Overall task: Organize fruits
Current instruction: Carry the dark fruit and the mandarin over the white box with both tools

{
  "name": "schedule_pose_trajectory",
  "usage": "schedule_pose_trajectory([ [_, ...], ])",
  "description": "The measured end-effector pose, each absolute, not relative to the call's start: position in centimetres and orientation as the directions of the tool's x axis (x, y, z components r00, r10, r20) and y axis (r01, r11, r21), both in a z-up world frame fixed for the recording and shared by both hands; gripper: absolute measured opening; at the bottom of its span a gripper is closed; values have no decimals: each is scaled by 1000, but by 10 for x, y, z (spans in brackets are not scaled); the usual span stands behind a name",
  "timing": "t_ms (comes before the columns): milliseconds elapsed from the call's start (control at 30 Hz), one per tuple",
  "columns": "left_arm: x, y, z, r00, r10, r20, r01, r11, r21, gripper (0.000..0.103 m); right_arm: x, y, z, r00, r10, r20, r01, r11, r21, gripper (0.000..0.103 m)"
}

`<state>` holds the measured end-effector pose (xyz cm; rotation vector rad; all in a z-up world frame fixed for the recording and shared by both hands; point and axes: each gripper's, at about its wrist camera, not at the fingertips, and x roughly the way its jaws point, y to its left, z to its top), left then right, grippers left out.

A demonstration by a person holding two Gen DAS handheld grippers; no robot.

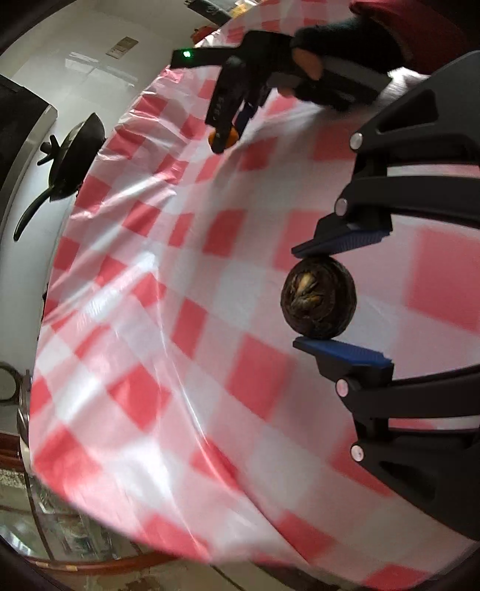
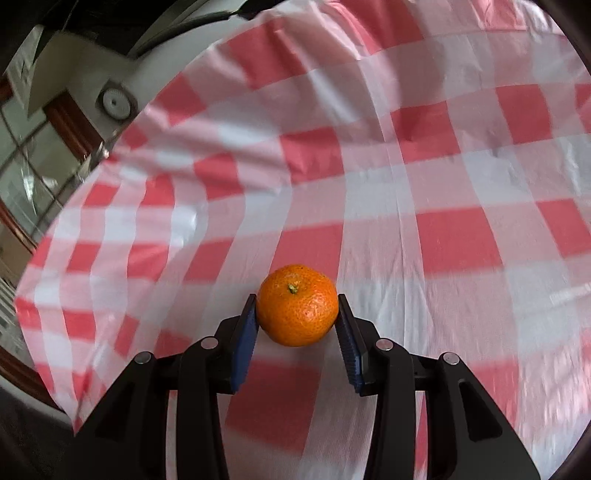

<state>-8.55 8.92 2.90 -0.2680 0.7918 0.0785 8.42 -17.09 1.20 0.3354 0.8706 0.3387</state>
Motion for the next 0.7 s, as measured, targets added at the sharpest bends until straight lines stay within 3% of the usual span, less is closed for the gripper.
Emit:
schedule_pose_trajectory([
  [700, -230, 157, 18, 704, 87, -705, -240, 963, -121, 44, -135, -23, 31, 451, 548, -704, -567, 785, 248, 41],
])
